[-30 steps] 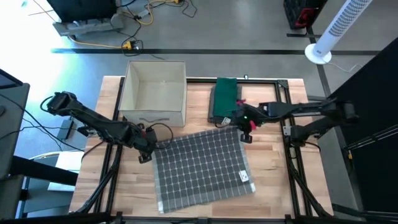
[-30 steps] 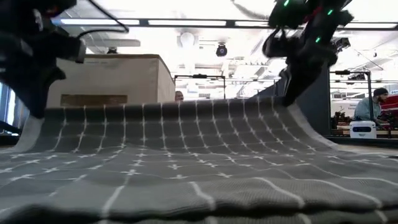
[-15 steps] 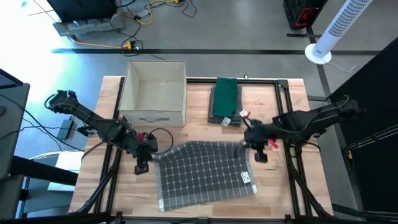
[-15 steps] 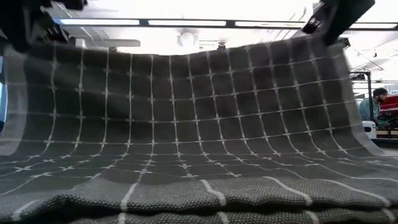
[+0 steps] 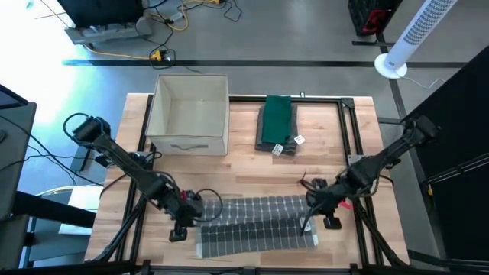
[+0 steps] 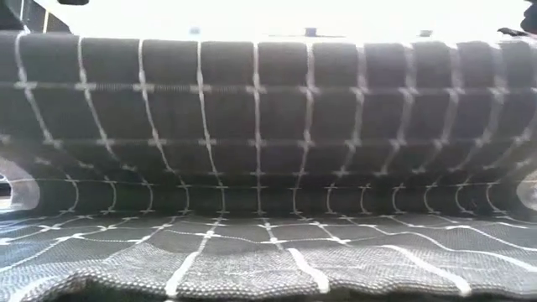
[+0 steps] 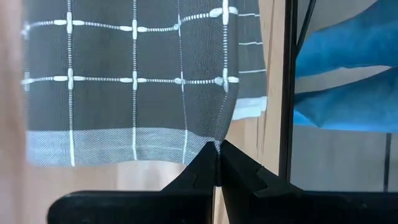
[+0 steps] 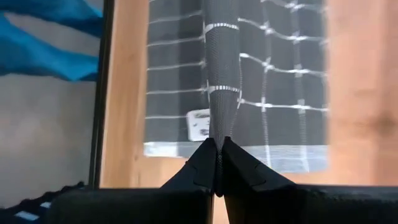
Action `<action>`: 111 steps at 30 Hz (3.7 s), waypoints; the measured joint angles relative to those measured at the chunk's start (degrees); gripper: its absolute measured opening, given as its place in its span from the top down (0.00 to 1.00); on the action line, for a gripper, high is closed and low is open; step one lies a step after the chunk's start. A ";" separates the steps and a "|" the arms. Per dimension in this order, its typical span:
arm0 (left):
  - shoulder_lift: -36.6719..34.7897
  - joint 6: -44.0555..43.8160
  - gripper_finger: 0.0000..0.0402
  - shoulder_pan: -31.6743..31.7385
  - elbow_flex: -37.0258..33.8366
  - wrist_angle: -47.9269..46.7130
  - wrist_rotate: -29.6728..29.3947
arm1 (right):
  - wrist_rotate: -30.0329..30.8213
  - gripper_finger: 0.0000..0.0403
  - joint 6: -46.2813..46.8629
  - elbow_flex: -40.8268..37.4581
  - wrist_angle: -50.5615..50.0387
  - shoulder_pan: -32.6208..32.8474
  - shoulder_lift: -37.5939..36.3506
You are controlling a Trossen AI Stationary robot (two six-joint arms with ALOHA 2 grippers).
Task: Fold towel
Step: Fold the gray patterned towel
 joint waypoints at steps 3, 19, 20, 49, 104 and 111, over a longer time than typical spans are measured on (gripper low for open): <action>3.07 -0.04 1.00 0.04 0.00 3.22 1.25 | -1.83 1.00 0.09 -0.11 2.54 1.99 3.86; 7.97 -0.59 1.00 -1.35 -0.04 13.34 8.44 | -9.01 1.00 -0.21 -0.11 10.53 7.45 12.30; 7.97 -0.57 1.00 -1.34 -0.04 13.30 8.42 | -8.92 1.00 -0.32 -0.11 10.46 7.47 12.30; 9.38 0.09 0.68 -2.47 -0.04 10.24 -9.88 | 11.84 0.67 17.36 -2.98 21.14 6.99 14.09; -43.21 16.09 1.00 3.96 -10.24 -14.06 -9.36 | 2.05 0.89 73.36 9.29 -16.02 -4.97 16.29; -46.30 17.57 1.00 4.00 -14.97 -12.79 -10.53 | 1.74 0.59 79.59 5.65 -15.05 -5.76 18.64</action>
